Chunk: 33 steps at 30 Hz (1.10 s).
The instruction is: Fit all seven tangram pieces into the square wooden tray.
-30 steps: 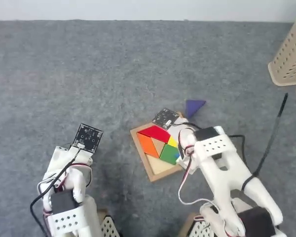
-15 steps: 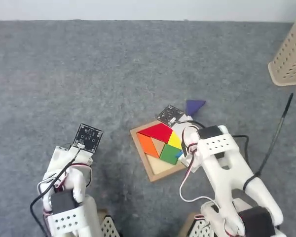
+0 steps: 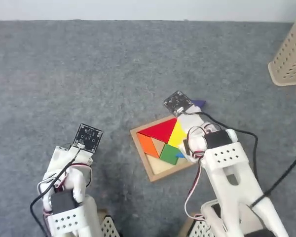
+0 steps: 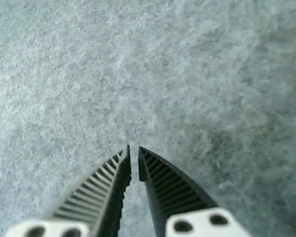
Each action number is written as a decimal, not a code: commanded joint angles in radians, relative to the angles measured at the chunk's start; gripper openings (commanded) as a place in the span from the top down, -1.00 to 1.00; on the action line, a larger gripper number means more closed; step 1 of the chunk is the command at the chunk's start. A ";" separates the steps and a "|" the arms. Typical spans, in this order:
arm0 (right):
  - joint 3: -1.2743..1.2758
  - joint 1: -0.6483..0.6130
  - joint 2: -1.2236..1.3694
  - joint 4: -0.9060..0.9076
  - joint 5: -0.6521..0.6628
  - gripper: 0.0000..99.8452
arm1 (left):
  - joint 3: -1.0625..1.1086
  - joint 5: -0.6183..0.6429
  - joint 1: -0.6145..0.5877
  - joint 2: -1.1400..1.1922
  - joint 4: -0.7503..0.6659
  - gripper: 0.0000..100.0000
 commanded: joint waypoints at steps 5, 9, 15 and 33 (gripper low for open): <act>-0.068 0.008 0.199 -0.130 -0.029 0.99 | -0.010 0.006 0.008 -0.015 0.006 0.94; -0.095 0.005 0.263 -0.130 -0.028 0.99 | -0.010 0.006 0.008 -0.015 0.006 0.94; -0.094 0.002 0.283 -0.128 -0.003 0.99 | -0.010 0.006 0.008 -0.015 0.006 0.94; -0.077 -0.074 0.272 -0.048 0.091 0.99 | -0.010 0.006 0.008 -0.015 0.006 0.94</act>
